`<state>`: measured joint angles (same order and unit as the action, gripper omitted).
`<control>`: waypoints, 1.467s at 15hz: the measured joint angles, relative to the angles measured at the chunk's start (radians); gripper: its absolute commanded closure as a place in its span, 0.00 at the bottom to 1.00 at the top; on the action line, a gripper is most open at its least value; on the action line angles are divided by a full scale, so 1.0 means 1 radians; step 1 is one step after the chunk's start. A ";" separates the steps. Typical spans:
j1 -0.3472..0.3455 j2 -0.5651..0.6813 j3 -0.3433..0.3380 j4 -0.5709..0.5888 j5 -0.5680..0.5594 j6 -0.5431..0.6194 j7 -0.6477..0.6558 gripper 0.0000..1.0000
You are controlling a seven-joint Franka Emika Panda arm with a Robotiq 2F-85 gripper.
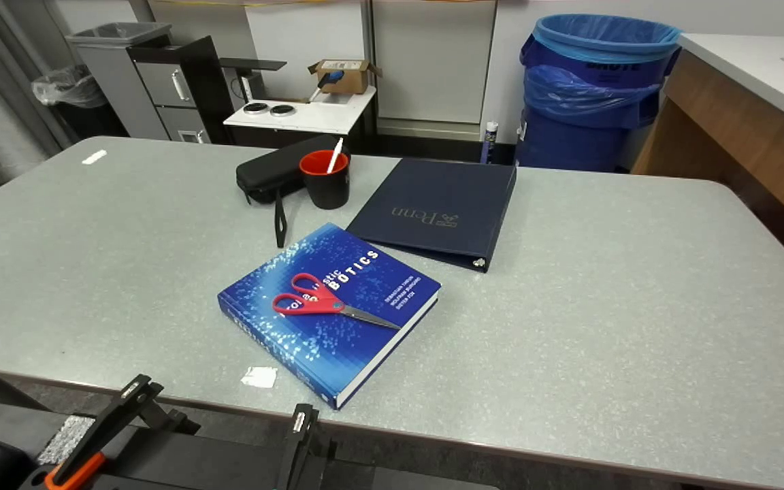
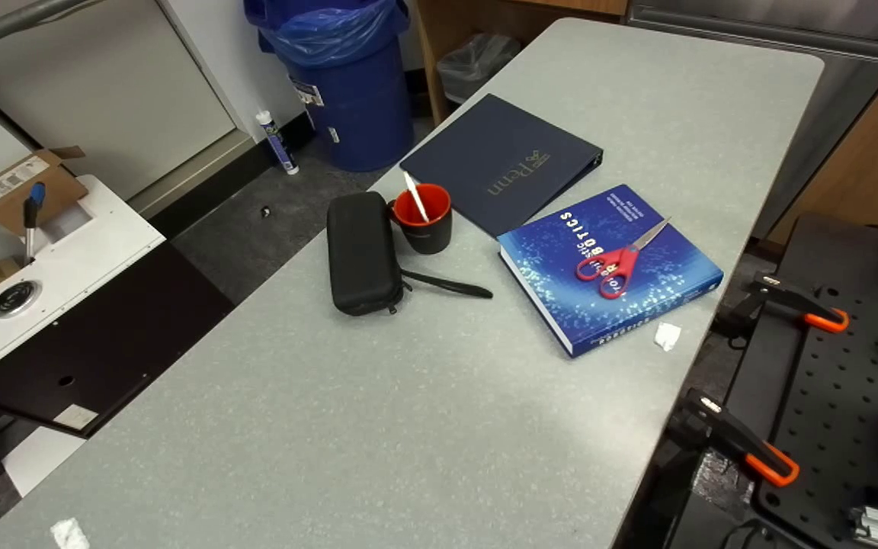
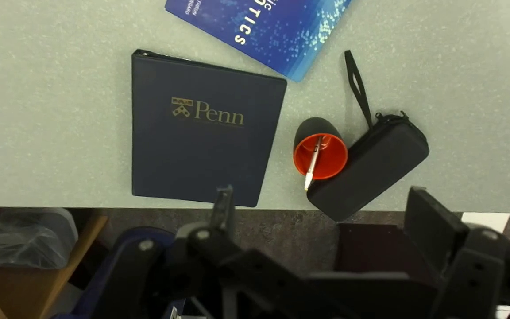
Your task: Take the pen out of the mug and put it on the table
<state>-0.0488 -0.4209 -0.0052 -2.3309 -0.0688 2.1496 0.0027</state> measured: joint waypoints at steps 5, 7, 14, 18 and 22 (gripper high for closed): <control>0.006 0.221 0.002 0.149 0.016 0.012 0.029 0.00; 0.006 0.225 0.002 0.146 0.016 0.012 0.029 0.00; 0.006 0.271 0.003 0.169 0.014 0.013 0.083 0.00; 0.008 0.496 0.008 0.283 -0.017 0.035 0.250 0.00; 0.029 0.747 0.005 0.449 -0.017 0.035 0.360 0.00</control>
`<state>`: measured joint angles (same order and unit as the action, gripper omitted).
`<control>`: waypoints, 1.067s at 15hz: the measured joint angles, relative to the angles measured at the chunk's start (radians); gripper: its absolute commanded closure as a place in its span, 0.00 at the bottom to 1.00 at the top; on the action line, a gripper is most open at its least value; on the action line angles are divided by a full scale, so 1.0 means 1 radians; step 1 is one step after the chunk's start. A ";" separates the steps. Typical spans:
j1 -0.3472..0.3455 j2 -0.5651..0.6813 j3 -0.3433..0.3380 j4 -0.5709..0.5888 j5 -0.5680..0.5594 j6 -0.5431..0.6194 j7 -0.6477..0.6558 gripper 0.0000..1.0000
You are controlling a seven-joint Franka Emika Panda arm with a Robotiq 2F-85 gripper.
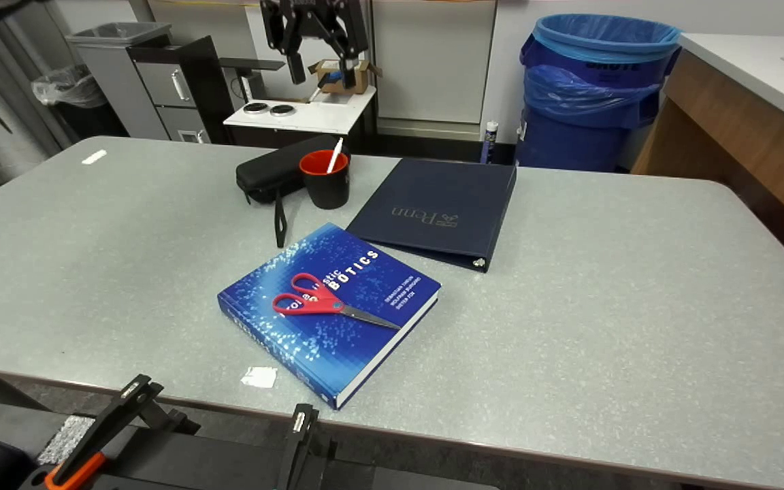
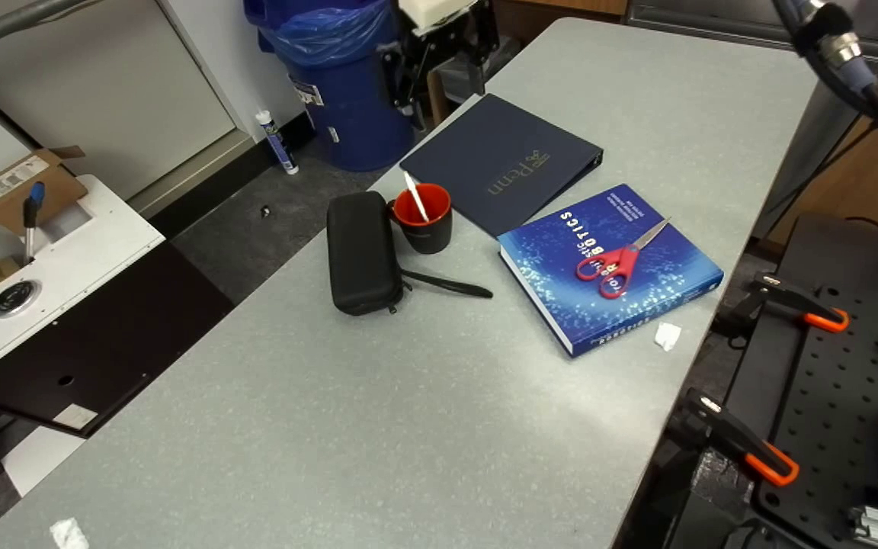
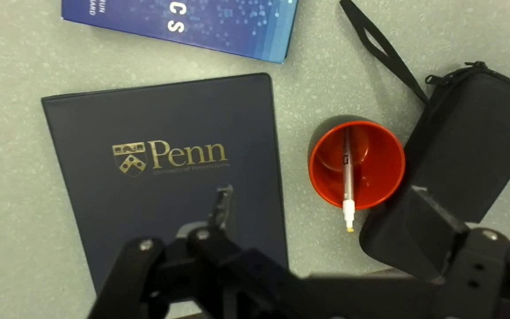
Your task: Take the pen out of the mug and put it on the table
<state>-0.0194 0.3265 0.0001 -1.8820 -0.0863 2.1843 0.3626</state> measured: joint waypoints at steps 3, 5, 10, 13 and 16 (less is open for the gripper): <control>0.038 0.174 -0.021 0.148 0.000 -0.006 0.071 0.00; 0.054 0.247 -0.029 0.227 0.004 -0.029 0.092 0.00; 0.059 0.271 -0.036 0.278 0.006 -0.061 0.095 0.00; 0.062 0.283 -0.036 0.278 0.010 -0.055 0.095 0.00; 0.072 0.316 -0.040 0.280 0.013 -0.020 0.108 0.00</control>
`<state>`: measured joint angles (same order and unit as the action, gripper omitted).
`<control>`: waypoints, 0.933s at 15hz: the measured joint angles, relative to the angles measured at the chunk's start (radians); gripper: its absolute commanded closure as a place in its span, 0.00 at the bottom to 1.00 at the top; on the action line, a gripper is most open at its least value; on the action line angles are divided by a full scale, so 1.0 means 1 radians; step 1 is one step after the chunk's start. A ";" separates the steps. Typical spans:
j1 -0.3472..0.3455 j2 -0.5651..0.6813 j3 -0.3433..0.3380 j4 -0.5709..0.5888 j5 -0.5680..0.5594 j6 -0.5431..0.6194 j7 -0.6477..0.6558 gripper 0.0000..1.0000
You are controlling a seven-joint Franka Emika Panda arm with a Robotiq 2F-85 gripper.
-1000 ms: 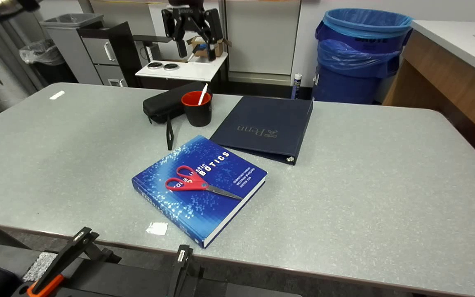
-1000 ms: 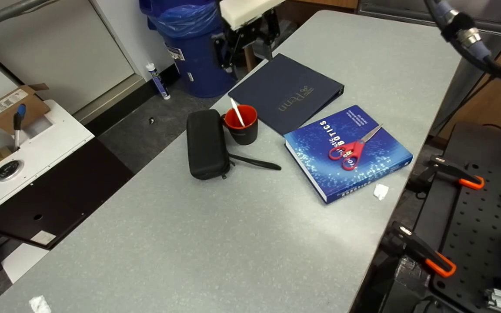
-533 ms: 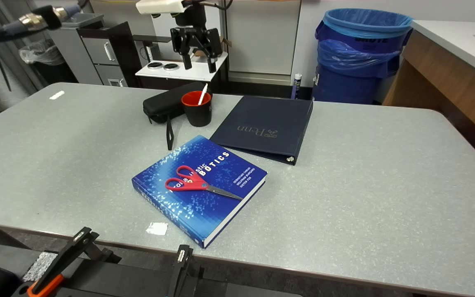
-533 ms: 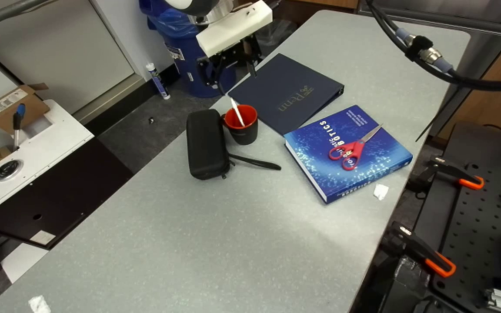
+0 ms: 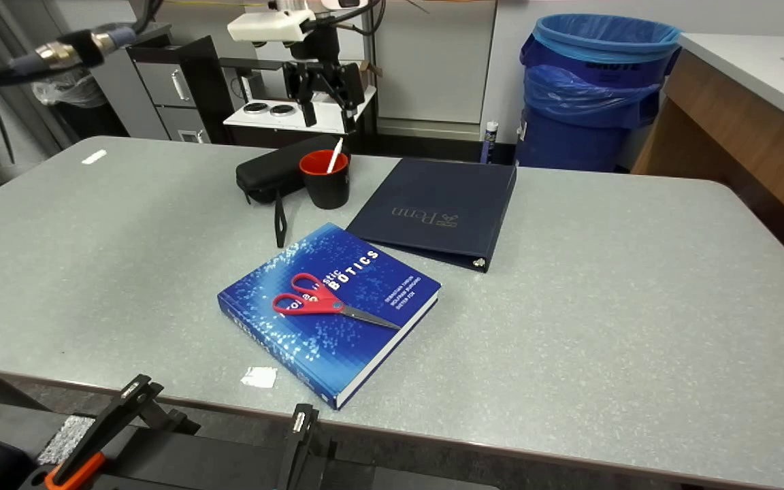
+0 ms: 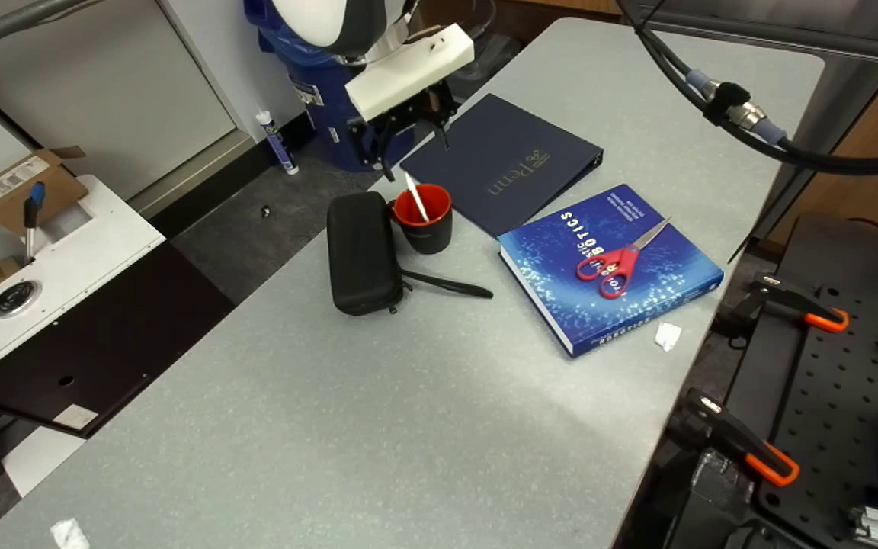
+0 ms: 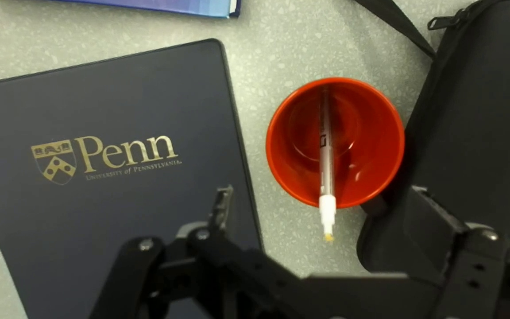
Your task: Take the pen out of the mug and put it on the table
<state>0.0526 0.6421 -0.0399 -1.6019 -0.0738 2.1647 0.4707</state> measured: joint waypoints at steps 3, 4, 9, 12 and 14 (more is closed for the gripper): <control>0.021 0.045 -0.016 0.010 0.000 0.057 0.040 0.00; 0.030 0.061 -0.022 0.016 0.000 0.073 0.055 0.00; 0.062 0.113 -0.048 0.032 0.000 0.158 0.106 0.00; 0.067 0.116 -0.063 0.032 0.000 0.212 0.123 0.00; 0.069 0.116 -0.072 0.032 0.000 0.219 0.127 0.26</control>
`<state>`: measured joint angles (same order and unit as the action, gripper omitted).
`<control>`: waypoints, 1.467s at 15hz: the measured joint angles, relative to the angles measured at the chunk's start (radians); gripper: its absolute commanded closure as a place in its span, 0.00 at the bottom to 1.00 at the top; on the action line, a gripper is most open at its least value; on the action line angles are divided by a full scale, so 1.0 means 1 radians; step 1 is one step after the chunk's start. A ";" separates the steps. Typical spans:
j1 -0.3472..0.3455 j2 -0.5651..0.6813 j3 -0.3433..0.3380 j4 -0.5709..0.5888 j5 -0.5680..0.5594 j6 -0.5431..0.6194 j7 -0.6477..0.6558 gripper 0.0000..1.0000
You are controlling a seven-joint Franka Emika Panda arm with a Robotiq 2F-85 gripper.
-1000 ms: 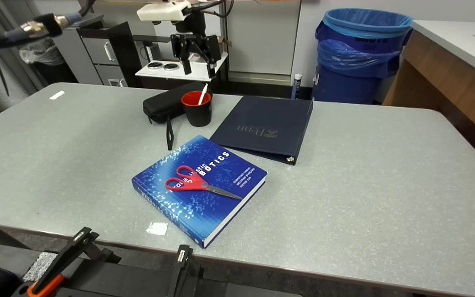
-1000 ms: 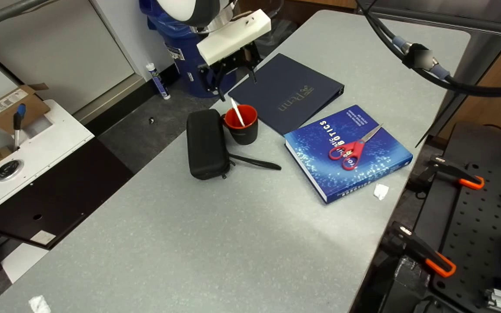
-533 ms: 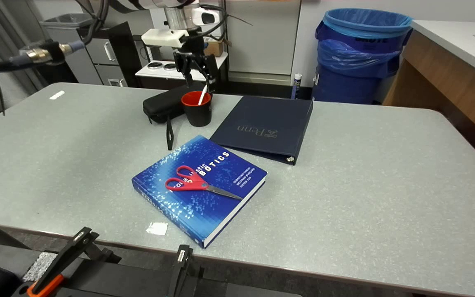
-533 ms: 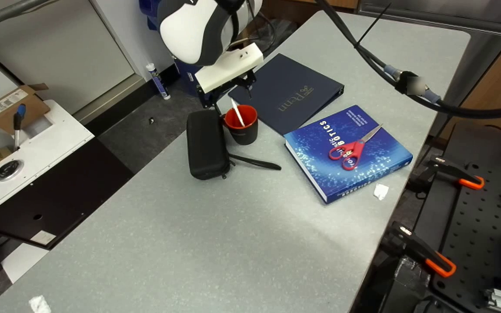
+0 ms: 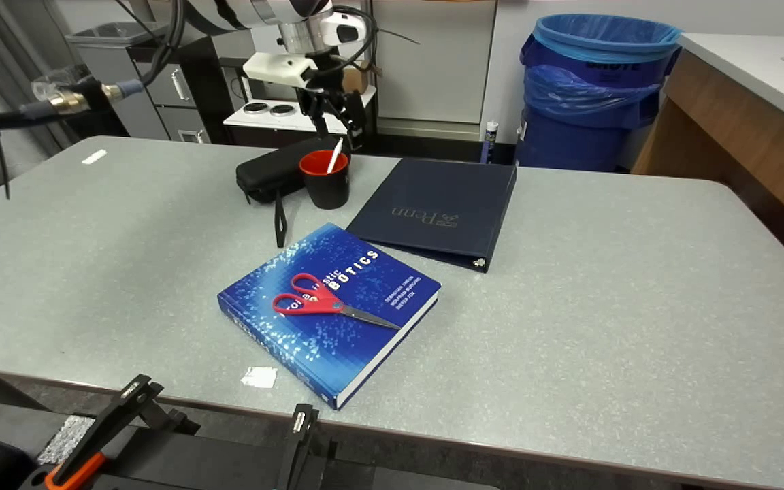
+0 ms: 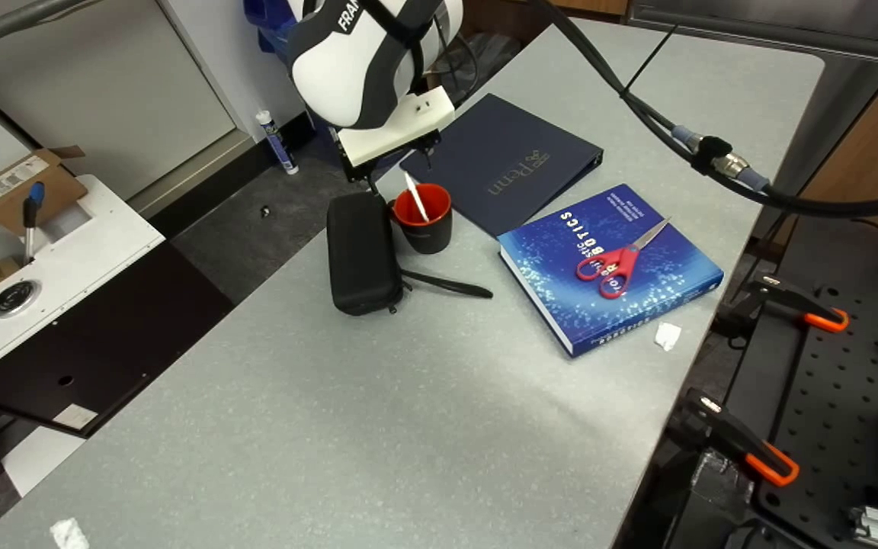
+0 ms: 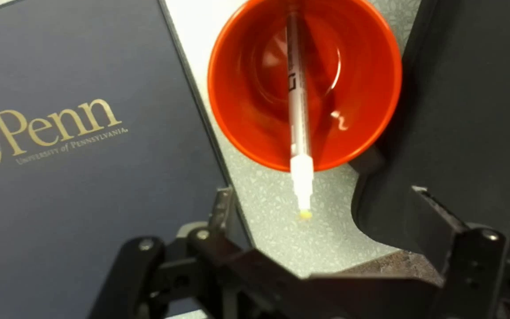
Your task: Take the pen out of the mug and put it on the table
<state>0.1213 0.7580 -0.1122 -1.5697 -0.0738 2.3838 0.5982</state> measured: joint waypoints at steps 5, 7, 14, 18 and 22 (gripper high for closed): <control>0.002 0.002 -0.006 -0.001 0.000 0.000 0.000 0.65; 0.002 0.002 -0.008 -0.001 0.001 0.000 0.000 0.81; -0.004 0.000 -0.016 0.005 0.021 -0.023 0.000 0.99; -0.008 -0.031 -0.023 0.005 0.029 -0.040 0.000 0.99; -0.020 -0.140 -0.020 -0.013 0.043 -0.072 -0.045 0.99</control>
<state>0.1010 0.6179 -0.1317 -1.5825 -0.0309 2.3121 0.5533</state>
